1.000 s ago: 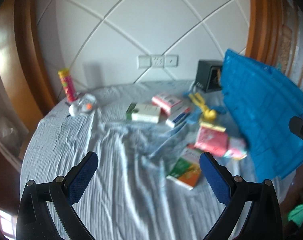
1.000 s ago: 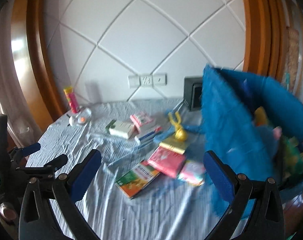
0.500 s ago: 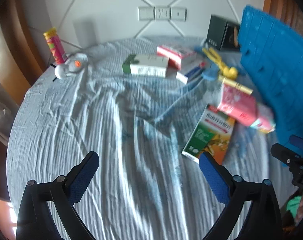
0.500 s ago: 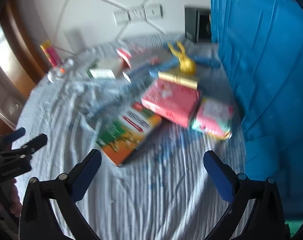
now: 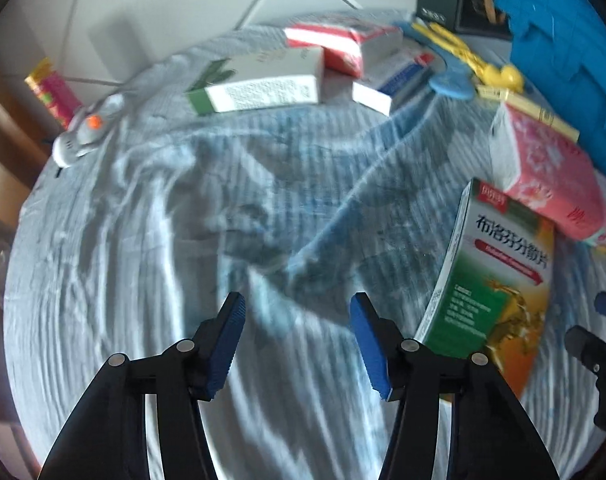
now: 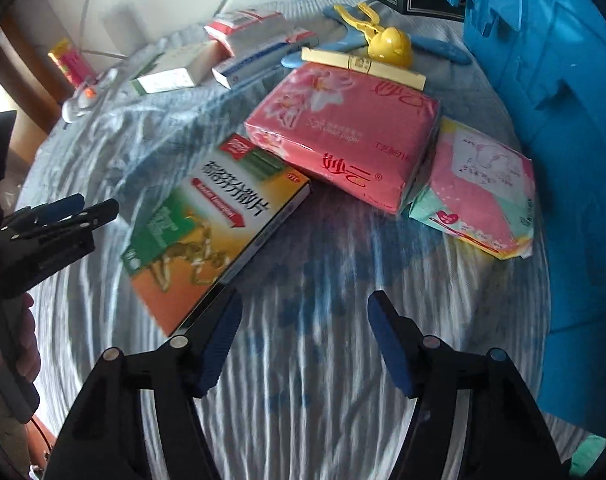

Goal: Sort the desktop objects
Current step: 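Grasp the green-and-orange medicine box upright with the left gripper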

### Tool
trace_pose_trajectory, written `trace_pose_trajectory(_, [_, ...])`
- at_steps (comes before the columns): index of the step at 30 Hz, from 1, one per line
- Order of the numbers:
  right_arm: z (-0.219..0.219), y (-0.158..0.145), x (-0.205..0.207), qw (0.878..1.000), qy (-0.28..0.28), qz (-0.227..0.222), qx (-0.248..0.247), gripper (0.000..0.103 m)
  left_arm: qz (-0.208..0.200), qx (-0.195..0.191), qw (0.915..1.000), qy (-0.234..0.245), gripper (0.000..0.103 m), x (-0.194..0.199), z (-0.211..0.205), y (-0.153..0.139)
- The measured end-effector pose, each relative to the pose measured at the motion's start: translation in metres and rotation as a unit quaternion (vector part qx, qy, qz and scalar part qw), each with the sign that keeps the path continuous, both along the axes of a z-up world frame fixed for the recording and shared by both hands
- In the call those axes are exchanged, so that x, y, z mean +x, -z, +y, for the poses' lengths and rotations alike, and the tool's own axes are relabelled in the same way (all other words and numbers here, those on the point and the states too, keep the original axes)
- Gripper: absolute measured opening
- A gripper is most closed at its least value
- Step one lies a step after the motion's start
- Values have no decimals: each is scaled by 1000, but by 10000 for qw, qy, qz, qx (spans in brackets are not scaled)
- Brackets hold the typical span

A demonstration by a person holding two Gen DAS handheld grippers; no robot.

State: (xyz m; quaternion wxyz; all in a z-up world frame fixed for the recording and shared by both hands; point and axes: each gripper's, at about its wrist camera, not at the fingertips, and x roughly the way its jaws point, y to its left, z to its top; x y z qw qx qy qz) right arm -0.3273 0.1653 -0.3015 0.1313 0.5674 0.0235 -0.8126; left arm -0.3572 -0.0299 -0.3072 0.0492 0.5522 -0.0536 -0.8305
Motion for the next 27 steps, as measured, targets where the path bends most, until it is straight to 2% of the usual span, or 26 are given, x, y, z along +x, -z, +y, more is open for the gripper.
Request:
trace_pose_trajectory(7, [-24,18,-9,9991,-79,14,412,65,47,346,9992,218,53,8,4,9])
trace_pose_trajectory(9, [-24,14,-12,9998,-25,18,178,64,25,412,9989,209,53,12,0,10])
trace_pose_trajectory(11, [-23,9,-14,10000,39,18,-87,58,-2,494,9986,189,53,16,-6,12])
trace_pose_trajectory(17, [-34,-27,-24,9906,-265,198,-1326,58,0,796,9968,-49,54,19,-34,-2])
trace_pose_trajectory(20, [-52,-34,-27,9878,-457,240,-1467,58,44,951,9952,-223,56,19,-50,-15])
trace_pose_trajectory(24, [-69,-33,-28,9782,-643,1,-1977,58,377,1050,9928,-438,74,21,-71,-47])
trace_pose_trajectory(27, [-82,-29,-25,9702,-794,-195,-2281,58,608,1028,9920,-408,76,23,-75,-67])
